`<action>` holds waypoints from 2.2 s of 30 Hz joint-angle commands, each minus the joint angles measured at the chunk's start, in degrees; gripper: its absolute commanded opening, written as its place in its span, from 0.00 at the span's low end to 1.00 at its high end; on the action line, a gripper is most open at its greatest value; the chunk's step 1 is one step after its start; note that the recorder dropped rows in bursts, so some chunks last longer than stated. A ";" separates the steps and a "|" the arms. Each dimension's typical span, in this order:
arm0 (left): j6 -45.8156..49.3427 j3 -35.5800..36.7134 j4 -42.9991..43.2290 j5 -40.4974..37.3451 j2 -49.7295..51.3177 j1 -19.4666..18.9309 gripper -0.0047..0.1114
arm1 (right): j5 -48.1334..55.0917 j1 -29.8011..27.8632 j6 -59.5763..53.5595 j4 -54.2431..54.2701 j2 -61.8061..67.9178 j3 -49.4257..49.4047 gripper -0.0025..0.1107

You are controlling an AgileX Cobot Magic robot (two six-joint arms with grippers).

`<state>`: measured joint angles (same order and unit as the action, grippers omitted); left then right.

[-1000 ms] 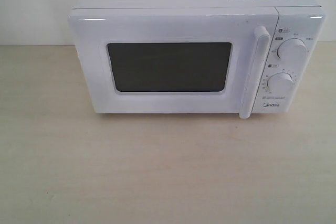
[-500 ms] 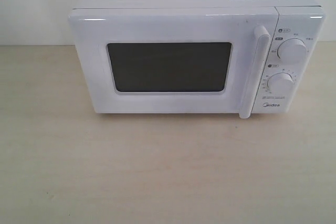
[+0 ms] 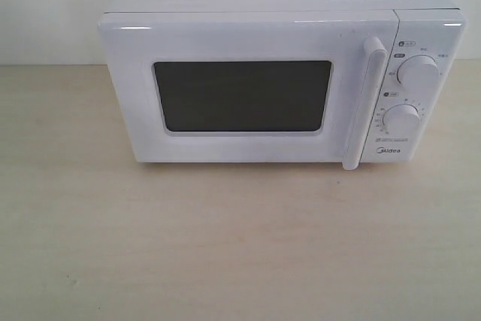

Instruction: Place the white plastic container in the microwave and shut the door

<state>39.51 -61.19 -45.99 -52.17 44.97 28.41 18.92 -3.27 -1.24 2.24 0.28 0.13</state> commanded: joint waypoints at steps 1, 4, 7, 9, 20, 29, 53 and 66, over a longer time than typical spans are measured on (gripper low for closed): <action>-0.03 -0.13 -0.73 0.24 -0.27 0.14 0.08 | 0.29 -0.23 -0.16 0.15 -0.28 -0.13 0.02; -0.03 -0.13 -0.73 0.24 -0.27 0.14 0.08 | 0.29 -0.23 -0.16 0.15 -0.28 -0.13 0.02; -0.03 -0.13 -0.73 0.24 -0.27 0.14 0.08 | 0.29 -0.23 -0.16 0.15 -0.28 -0.13 0.02; -0.03 -0.13 -0.73 0.24 -0.27 0.14 0.08 | 0.44 -0.09 -0.16 0.15 -0.28 -0.13 0.02; -0.03 -0.13 -0.73 0.25 -0.27 0.14 0.08 | 0.43 8.48 0.84 0.46 -0.28 -0.13 0.02; -0.03 -0.13 -0.73 0.25 -0.27 0.14 0.08 | 0.43 8.48 0.84 0.46 -0.28 -0.13 0.02; -0.03 -0.13 -0.73 0.09 -0.27 0.14 0.08 | -0.44 8.48 1.24 -5.66 -0.28 -0.13 0.02; -0.03 -0.13 -0.73 0.22 -0.27 0.14 0.08 | -0.59 8.48 1.24 -1.33 -0.28 -0.13 0.02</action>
<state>39.51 -61.19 -46.09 -52.17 44.97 28.41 19.03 5.05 0.00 0.56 0.28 -0.02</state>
